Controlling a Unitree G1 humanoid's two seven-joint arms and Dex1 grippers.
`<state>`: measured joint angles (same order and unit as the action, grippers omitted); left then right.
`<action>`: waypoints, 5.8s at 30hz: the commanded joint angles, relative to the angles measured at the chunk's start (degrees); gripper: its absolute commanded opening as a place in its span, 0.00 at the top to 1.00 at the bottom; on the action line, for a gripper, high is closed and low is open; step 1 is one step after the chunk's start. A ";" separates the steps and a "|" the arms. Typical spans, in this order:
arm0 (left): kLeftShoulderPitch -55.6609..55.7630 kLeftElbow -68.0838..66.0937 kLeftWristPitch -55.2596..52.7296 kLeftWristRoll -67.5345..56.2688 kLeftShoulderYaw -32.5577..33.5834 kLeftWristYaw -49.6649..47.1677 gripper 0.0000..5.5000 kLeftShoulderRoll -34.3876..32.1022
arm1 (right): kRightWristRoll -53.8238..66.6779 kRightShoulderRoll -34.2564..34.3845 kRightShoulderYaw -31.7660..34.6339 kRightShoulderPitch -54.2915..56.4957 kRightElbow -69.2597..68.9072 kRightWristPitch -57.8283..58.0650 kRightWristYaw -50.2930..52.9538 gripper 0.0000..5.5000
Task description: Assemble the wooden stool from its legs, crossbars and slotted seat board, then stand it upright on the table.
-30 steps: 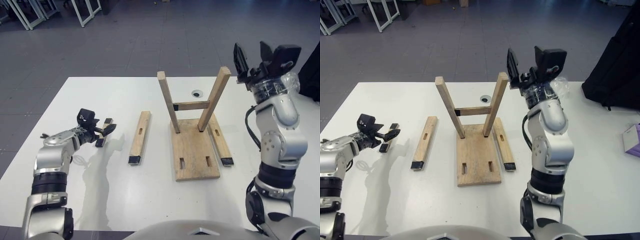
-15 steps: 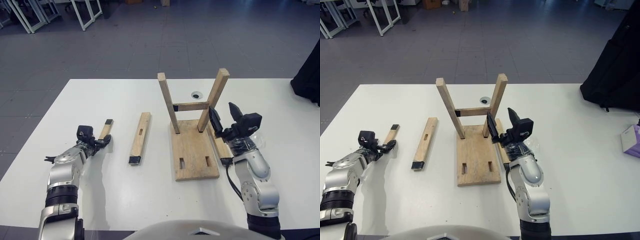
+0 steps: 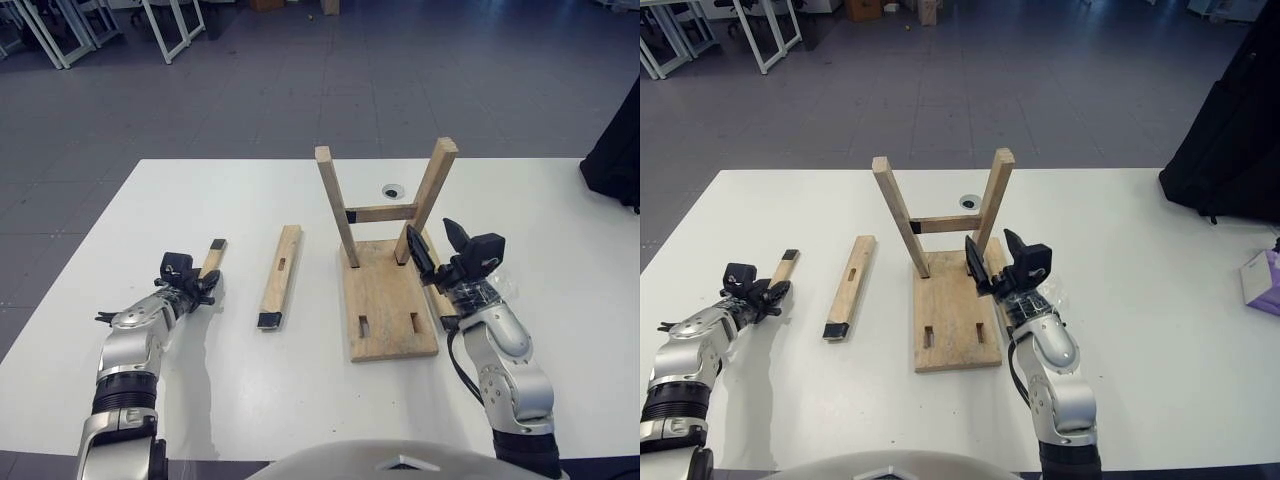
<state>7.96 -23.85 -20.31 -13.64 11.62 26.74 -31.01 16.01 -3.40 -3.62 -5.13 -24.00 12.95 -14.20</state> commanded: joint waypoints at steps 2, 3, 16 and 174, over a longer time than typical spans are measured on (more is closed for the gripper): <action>-1.80 -2.44 -3.18 1.22 -1.58 0.50 0.76 0.50 | 1.21 -0.03 -0.35 1.09 0.74 1.84 -0.28 0.31; -1.53 -0.51 -4.76 -2.20 0.59 1.31 0.76 1.50 | 3.06 0.29 -0.15 0.97 0.47 2.96 -0.77 0.31; -7.18 43.58 8.43 -15.89 -1.90 20.13 0.76 3.10 | 38.00 0.74 5.36 3.71 -1.74 23.77 -5.17 0.31; -10.34 27.14 27.92 10.83 -13.03 -0.40 0.51 9.00 | 2.18 -15.56 8.06 12.55 4.64 27.02 5.41 0.37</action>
<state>-3.12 3.81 7.21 -3.63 -1.36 26.24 -21.40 18.25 -18.93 3.93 5.94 -18.43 40.56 -8.49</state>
